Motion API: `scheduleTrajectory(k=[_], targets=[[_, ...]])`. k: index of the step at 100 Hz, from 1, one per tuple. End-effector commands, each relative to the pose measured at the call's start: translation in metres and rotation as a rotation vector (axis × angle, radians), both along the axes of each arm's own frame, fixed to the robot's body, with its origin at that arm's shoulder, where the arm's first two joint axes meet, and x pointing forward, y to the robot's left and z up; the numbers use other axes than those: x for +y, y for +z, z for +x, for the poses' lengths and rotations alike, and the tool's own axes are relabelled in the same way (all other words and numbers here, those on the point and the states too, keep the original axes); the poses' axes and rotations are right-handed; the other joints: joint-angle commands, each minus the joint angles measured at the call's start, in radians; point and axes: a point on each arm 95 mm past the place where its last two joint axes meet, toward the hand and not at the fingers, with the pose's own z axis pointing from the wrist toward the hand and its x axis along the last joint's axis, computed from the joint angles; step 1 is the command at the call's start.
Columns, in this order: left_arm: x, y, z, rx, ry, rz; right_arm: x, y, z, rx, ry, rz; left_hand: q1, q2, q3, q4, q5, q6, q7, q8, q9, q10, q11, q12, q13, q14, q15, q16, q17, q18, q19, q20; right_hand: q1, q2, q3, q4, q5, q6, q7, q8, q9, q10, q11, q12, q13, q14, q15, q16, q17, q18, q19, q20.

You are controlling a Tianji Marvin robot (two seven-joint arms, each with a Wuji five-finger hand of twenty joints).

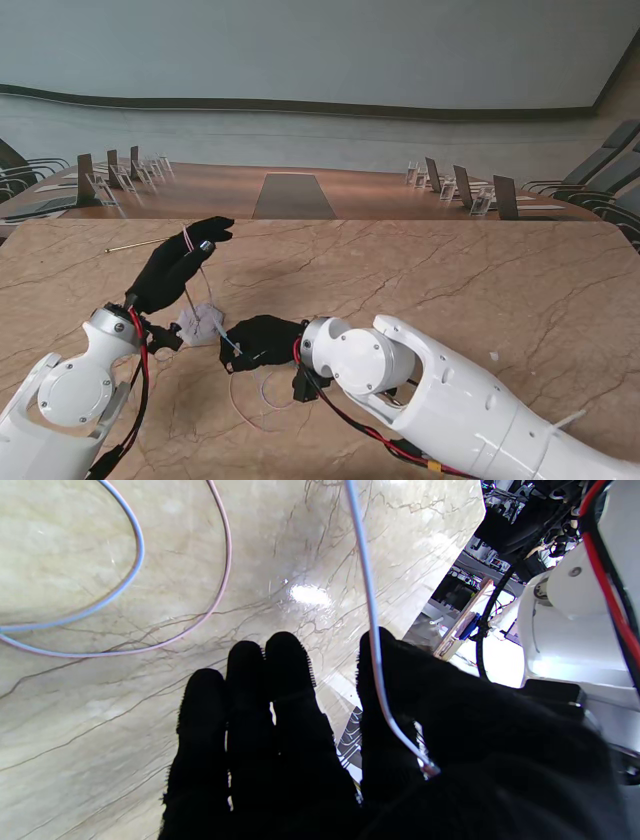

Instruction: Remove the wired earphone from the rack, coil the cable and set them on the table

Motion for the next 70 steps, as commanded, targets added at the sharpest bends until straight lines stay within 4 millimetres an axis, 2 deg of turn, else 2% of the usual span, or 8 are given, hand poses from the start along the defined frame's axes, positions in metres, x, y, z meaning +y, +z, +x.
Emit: scheduleTrajectory(k=[1, 33, 70], targets=[[-0.001, 0.006, -0.001, -0.007, -0.007, 0.002, 0.003, 0.004, -0.002, -0.004, 0.006, 0.006, 0.027, 0.055, -0.008, -0.032, -0.008, -0.020, 0.010, -0.008, 0.009, -0.032, 0.007, -0.005, 0.006, -0.025, -0.016, -0.003, -0.002, -0.018, -0.006, 0.003, 0.048, 0.030, 0.072, 0.066, 0.052, -0.104, 0.161, 0.022, 0.005, 0.064, 0.024, 0.011, 0.027, -0.002, 0.033, 0.013, -0.004, 0.000, 0.036, 0.009], [0.001, 0.018, -0.001, -0.047, -0.017, -0.009, 0.006, 0.007, -0.001, -0.011, 0.009, 0.009, 0.039, 0.052, -0.012, -0.032, 0.006, -0.014, 0.014, -0.003, 0.019, -0.027, 0.010, -0.004, 0.017, -0.020, -0.013, -0.002, 0.006, -0.012, -0.002, 0.004, 0.049, 0.032, 0.071, 0.068, 0.051, -0.104, 0.162, 0.020, 0.006, 0.064, 0.025, 0.010, 0.027, -0.001, 0.033, 0.013, -0.004, 0.001, 0.036, 0.008], [0.005, 0.027, 0.005, -0.068, -0.016, -0.008, 0.006, 0.010, 0.000, -0.022, 0.007, 0.009, 0.044, 0.047, -0.013, -0.032, 0.015, -0.013, 0.014, -0.003, 0.009, -0.034, 0.002, -0.007, 0.003, -0.037, -0.028, -0.008, -0.022, -0.040, -0.035, -0.010, 0.050, 0.033, 0.070, 0.070, 0.051, -0.104, 0.164, 0.022, 0.007, 0.064, 0.024, 0.010, 0.028, -0.001, 0.033, 0.013, -0.002, 0.002, 0.037, 0.008]])
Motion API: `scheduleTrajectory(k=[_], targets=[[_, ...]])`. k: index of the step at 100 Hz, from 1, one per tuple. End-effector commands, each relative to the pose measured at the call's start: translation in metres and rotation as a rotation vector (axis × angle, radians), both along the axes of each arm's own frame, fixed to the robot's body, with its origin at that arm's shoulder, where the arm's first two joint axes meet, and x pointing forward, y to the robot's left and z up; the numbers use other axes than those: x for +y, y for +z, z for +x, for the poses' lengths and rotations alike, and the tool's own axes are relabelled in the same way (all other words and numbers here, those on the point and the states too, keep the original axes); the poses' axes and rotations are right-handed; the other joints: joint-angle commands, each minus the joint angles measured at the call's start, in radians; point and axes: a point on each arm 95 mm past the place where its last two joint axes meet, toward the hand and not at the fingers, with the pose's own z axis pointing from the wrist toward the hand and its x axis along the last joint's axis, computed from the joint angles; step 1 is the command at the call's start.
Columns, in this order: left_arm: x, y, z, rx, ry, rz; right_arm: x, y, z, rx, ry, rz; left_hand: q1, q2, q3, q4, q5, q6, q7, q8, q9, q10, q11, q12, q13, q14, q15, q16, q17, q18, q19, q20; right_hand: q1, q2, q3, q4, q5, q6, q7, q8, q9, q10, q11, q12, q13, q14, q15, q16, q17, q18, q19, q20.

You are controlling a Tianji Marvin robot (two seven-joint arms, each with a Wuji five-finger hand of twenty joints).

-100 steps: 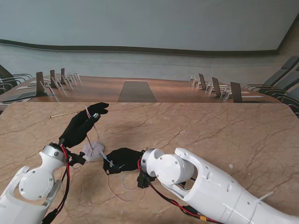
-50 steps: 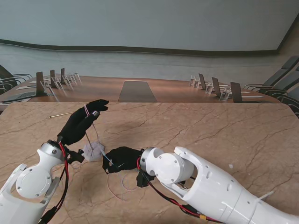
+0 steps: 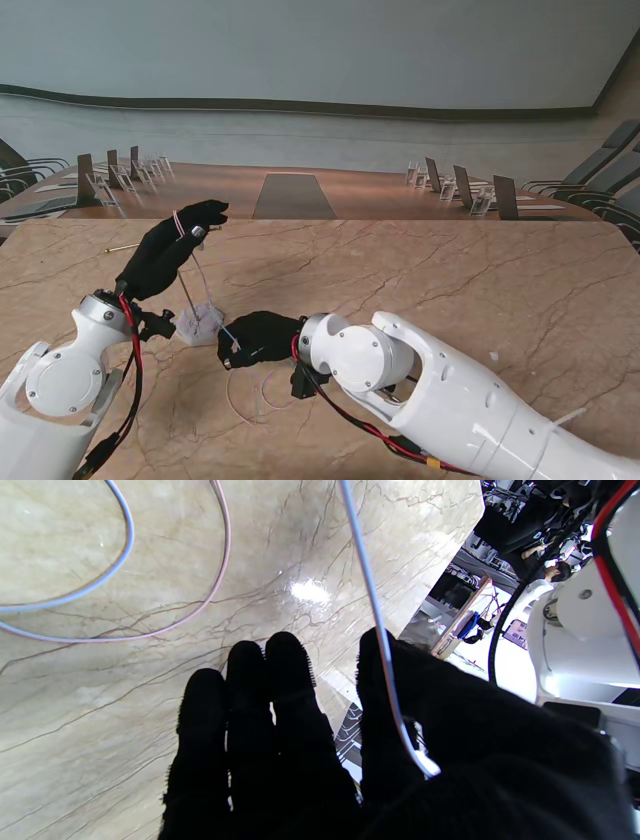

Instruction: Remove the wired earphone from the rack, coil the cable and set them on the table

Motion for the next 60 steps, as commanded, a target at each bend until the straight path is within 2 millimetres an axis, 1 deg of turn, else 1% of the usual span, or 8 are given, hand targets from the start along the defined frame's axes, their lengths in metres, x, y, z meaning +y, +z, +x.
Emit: scheduleTrajectory(k=[1, 22, 48, 60], targets=[[0.001, 0.003, 0.002, -0.005, 0.001, 0.002, 0.003, 0.003, -0.002, -0.005, 0.006, 0.007, 0.025, 0.048, -0.012, -0.032, 0.006, -0.014, 0.013, -0.003, 0.008, -0.025, 0.001, -0.007, 0.003, -0.033, -0.017, -0.008, -0.017, -0.040, -0.022, -0.011, 0.049, 0.033, 0.069, 0.069, 0.051, -0.105, 0.163, 0.024, 0.006, 0.064, 0.024, 0.010, 0.028, -0.002, 0.033, 0.013, -0.002, 0.001, 0.037, 0.008], [0.003, 0.006, 0.009, -0.004, -0.006, 0.015, 0.003, 0.003, -0.001, -0.007, -0.001, 0.004, 0.019, 0.046, -0.015, -0.032, 0.003, -0.016, 0.008, -0.005, 0.002, -0.027, -0.003, -0.009, -0.003, -0.036, -0.024, -0.009, -0.019, -0.045, -0.031, -0.015, 0.049, 0.032, 0.069, 0.070, 0.051, -0.105, 0.163, 0.023, 0.007, 0.063, 0.024, 0.010, 0.028, -0.002, 0.032, 0.012, -0.002, 0.001, 0.036, 0.008], [0.005, 0.005, 0.025, 0.007, 0.003, 0.024, 0.002, 0.001, 0.003, -0.005, -0.016, -0.003, 0.016, 0.035, -0.013, -0.031, 0.012, -0.016, 0.007, -0.004, -0.001, -0.027, -0.004, -0.010, -0.005, -0.040, -0.029, -0.010, -0.027, -0.049, -0.041, -0.019, 0.050, 0.035, 0.068, 0.069, 0.050, -0.105, 0.163, 0.024, 0.006, 0.063, 0.024, 0.010, 0.029, -0.002, 0.032, 0.013, -0.003, 0.002, 0.036, 0.007], [0.006, 0.004, 0.032, 0.013, 0.007, 0.032, 0.002, 0.000, 0.007, -0.003, -0.028, -0.009, 0.014, 0.037, -0.013, -0.032, 0.014, -0.016, 0.006, -0.004, -0.004, -0.034, -0.007, -0.011, -0.009, -0.051, -0.034, -0.010, -0.048, -0.068, -0.058, -0.026, 0.051, 0.036, 0.066, 0.069, 0.049, -0.104, 0.164, 0.024, 0.005, 0.063, 0.025, 0.010, 0.027, -0.001, 0.033, 0.013, -0.004, 0.000, 0.036, 0.007]])
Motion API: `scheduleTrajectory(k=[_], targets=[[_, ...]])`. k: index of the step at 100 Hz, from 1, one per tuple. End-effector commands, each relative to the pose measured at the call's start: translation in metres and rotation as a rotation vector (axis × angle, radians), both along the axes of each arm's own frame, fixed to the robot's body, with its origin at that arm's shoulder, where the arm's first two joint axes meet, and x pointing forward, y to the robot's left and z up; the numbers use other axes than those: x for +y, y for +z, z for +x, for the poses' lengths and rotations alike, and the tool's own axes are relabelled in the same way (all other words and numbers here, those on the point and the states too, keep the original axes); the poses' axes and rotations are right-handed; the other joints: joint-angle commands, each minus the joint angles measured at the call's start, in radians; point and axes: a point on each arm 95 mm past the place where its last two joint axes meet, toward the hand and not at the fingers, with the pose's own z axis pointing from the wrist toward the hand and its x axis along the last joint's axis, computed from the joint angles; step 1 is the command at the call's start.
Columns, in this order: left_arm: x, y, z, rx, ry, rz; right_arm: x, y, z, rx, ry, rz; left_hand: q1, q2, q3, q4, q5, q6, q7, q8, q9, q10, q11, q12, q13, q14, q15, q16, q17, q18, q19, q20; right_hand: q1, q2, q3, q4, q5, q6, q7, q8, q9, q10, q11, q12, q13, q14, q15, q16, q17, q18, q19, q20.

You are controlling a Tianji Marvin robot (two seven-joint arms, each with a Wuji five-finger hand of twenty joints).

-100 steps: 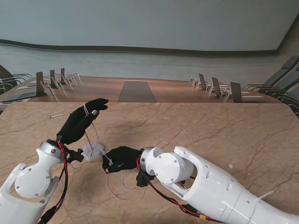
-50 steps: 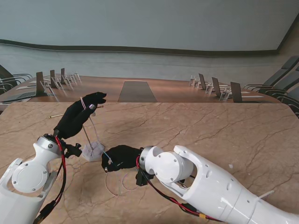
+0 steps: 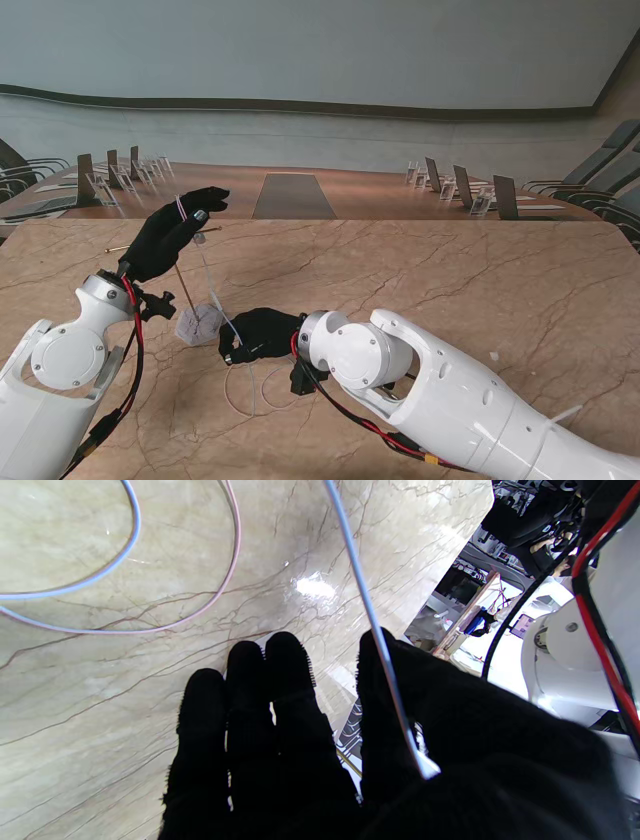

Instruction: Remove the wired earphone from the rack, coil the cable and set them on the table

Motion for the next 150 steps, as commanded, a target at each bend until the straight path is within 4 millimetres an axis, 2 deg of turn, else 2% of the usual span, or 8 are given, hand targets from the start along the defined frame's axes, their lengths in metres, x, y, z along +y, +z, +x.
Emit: scheduleTrajectory(k=[1, 31, 60, 90, 100, 112, 131, 150], targets=[[0.000, -0.001, 0.004, 0.009, 0.005, 0.003, 0.001, 0.000, 0.002, 0.001, -0.007, -0.002, 0.014, 0.037, -0.013, -0.032, 0.005, -0.017, 0.006, -0.003, -0.003, -0.032, -0.006, -0.011, -0.008, -0.042, -0.018, -0.010, -0.021, -0.055, -0.024, -0.015, 0.052, 0.036, 0.066, 0.069, 0.049, -0.104, 0.164, 0.025, 0.005, 0.063, 0.025, 0.010, 0.027, -0.002, 0.032, 0.013, -0.004, 0.000, 0.036, 0.007], [0.000, -0.001, 0.022, 0.021, -0.001, 0.015, 0.002, -0.001, 0.010, -0.002, -0.020, -0.006, 0.016, 0.037, -0.011, -0.032, 0.011, -0.018, 0.007, -0.001, 0.001, -0.034, -0.007, -0.011, -0.004, -0.041, -0.021, -0.008, -0.019, -0.055, -0.023, -0.014, 0.057, 0.041, 0.063, 0.070, 0.051, -0.102, 0.166, 0.028, 0.007, 0.064, 0.027, 0.011, 0.029, -0.001, 0.035, 0.013, -0.002, 0.001, 0.037, 0.007], [-0.002, 0.011, 0.027, -0.006, -0.027, 0.024, 0.002, -0.001, 0.014, -0.010, -0.028, -0.005, 0.019, 0.037, -0.011, -0.032, 0.016, -0.019, 0.010, 0.002, 0.005, -0.035, -0.007, -0.011, 0.001, -0.043, -0.021, -0.007, -0.016, -0.052, -0.019, -0.012, 0.064, 0.042, 0.069, 0.077, 0.069, -0.100, 0.180, 0.047, 0.017, 0.066, 0.033, 0.011, 0.039, 0.003, 0.040, 0.016, 0.007, 0.008, 0.043, 0.009], [-0.008, 0.023, 0.021, -0.040, -0.055, 0.032, -0.001, -0.001, 0.014, -0.017, -0.025, -0.009, 0.017, 0.037, -0.012, -0.032, 0.020, -0.024, 0.012, 0.003, 0.013, -0.036, -0.007, -0.011, 0.008, -0.044, -0.020, -0.007, -0.012, -0.048, -0.015, -0.010, 0.074, 0.033, 0.114, 0.113, 0.120, -0.093, 0.216, 0.186, 0.033, 0.068, 0.071, 0.024, 0.058, 0.003, 0.058, 0.028, 0.022, 0.019, 0.056, 0.014], [-0.010, 0.026, 0.018, -0.051, -0.062, 0.030, -0.004, -0.002, 0.013, -0.030, -0.029, -0.007, 0.017, 0.036, -0.012, -0.033, 0.023, -0.024, 0.013, 0.004, 0.017, -0.035, -0.006, -0.011, 0.010, -0.041, -0.020, -0.007, -0.009, -0.045, -0.013, -0.010, 0.098, -0.028, 0.190, 0.077, 0.144, -0.090, 0.232, 0.244, 0.049, 0.075, 0.107, 0.057, 0.081, 0.009, 0.088, 0.046, 0.044, 0.039, 0.074, 0.027], [-0.015, 0.031, 0.014, -0.061, -0.077, 0.031, -0.007, -0.003, 0.012, -0.069, -0.034, 0.000, 0.018, 0.038, -0.011, -0.033, 0.021, -0.025, 0.014, 0.005, 0.017, -0.035, -0.007, -0.011, 0.011, -0.042, -0.020, -0.007, -0.010, -0.047, -0.013, -0.009, 0.167, -0.184, 0.380, -0.046, 0.200, -0.101, 0.258, 0.311, 0.112, 0.094, 0.214, 0.113, 0.173, 0.070, 0.190, 0.028, 0.121, 0.097, 0.150, 0.072], [-0.028, 0.036, 0.007, -0.064, -0.105, 0.035, -0.014, -0.004, 0.008, -0.104, -0.040, -0.007, 0.020, 0.037, -0.011, -0.033, 0.024, -0.024, 0.017, 0.006, 0.021, -0.034, -0.007, -0.011, 0.015, -0.039, -0.018, -0.007, -0.007, -0.042, -0.010, -0.008, 0.196, -0.255, 0.470, -0.073, 0.243, -0.131, 0.288, 0.355, 0.159, 0.121, 0.369, 0.186, 0.262, 0.124, 0.352, 0.040, 0.194, 0.146, 0.277, 0.153], [-0.050, 0.040, -0.001, -0.056, -0.158, 0.069, -0.026, -0.010, 0.002, -0.110, -0.045, -0.038, 0.014, 0.042, -0.014, -0.034, 0.013, -0.031, 0.011, 0.003, 0.013, -0.035, -0.013, -0.013, 0.007, -0.044, -0.024, -0.010, -0.025, -0.058, -0.028, -0.016, 0.185, -0.263, 0.491, -0.057, 0.252, -0.154, 0.307, 0.379, 0.180, 0.136, 0.418, 0.228, 0.290, 0.138, 0.426, 0.048, 0.214, 0.143, 0.335, 0.197]])
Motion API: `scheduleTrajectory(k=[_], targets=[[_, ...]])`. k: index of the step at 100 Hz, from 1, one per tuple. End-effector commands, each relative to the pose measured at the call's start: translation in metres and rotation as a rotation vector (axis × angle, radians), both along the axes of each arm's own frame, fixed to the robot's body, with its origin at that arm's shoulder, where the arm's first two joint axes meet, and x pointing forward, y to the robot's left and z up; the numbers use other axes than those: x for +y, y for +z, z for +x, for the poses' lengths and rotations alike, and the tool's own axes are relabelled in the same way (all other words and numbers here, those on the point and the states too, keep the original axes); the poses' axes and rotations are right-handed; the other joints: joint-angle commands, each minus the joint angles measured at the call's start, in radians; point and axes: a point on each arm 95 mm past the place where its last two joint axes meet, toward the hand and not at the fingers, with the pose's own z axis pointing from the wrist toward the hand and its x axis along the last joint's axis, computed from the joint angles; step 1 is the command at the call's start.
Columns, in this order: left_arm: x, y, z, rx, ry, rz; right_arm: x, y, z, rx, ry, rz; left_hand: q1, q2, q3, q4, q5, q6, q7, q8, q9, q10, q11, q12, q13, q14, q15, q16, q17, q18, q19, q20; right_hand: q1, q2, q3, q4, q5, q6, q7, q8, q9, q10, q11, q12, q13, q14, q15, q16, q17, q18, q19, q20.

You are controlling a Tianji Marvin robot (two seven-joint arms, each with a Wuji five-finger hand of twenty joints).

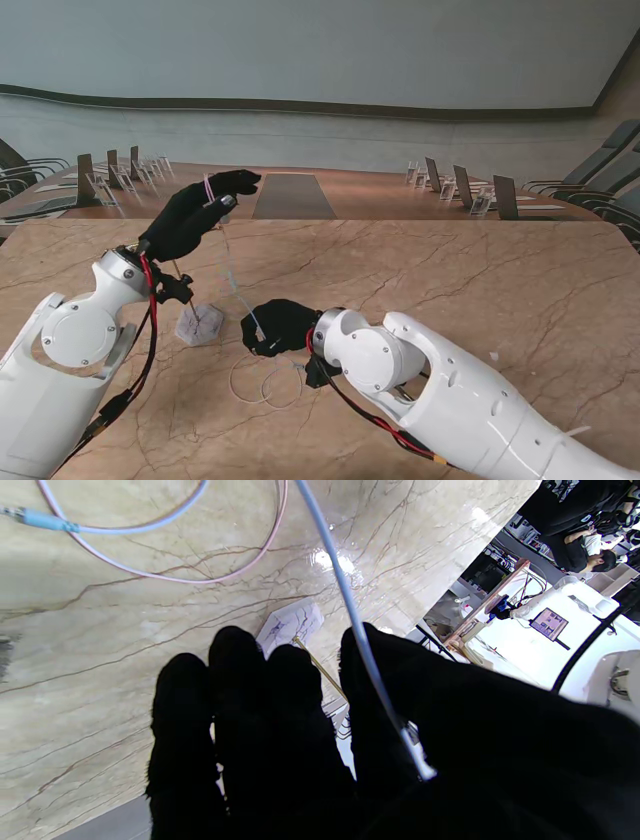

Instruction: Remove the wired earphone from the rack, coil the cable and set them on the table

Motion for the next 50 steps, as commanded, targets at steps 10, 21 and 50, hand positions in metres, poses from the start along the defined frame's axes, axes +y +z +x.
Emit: scheduleTrajectory(k=[10, 21, 50], targets=[[-0.027, 0.003, -0.009, 0.017, -0.061, 0.023, -0.013, -0.012, -0.010, 0.010, -0.013, -0.020, 0.018, 0.037, -0.012, -0.033, 0.006, -0.030, 0.015, 0.003, 0.018, -0.024, -0.010, -0.011, 0.015, -0.029, -0.013, -0.009, -0.010, -0.040, -0.015, -0.014, 0.183, -0.031, 0.169, 0.052, 0.128, -0.266, 0.313, 0.211, 0.019, 0.113, 0.053, 0.027, 0.071, 0.059, 0.084, 0.017, 0.011, -0.039, 0.089, 0.046], [-0.044, 0.000, -0.013, 0.041, -0.087, 0.019, -0.025, -0.019, -0.015, 0.006, -0.038, -0.039, 0.016, 0.038, -0.013, -0.033, 0.001, -0.032, 0.015, 0.004, 0.015, -0.025, -0.011, -0.011, 0.013, -0.030, -0.014, -0.009, -0.011, -0.038, -0.016, -0.014, 0.181, -0.032, 0.171, 0.055, 0.128, -0.269, 0.315, 0.214, 0.023, 0.115, 0.057, 0.033, 0.075, 0.060, 0.093, 0.018, 0.014, -0.040, 0.098, 0.052], [-0.084, -0.012, -0.023, 0.109, -0.135, -0.030, -0.065, -0.042, -0.020, -0.025, -0.136, -0.127, 0.023, 0.033, -0.011, -0.034, 0.022, -0.078, 0.026, 0.011, 0.002, -0.038, -0.016, -0.015, -0.010, -0.063, -0.030, -0.019, -0.034, -0.033, -0.033, -0.021, 0.178, -0.027, 0.170, 0.060, 0.121, -0.272, 0.320, 0.219, 0.023, 0.123, 0.068, 0.047, 0.080, 0.074, 0.125, 0.022, 0.021, -0.031, 0.142, 0.078]])
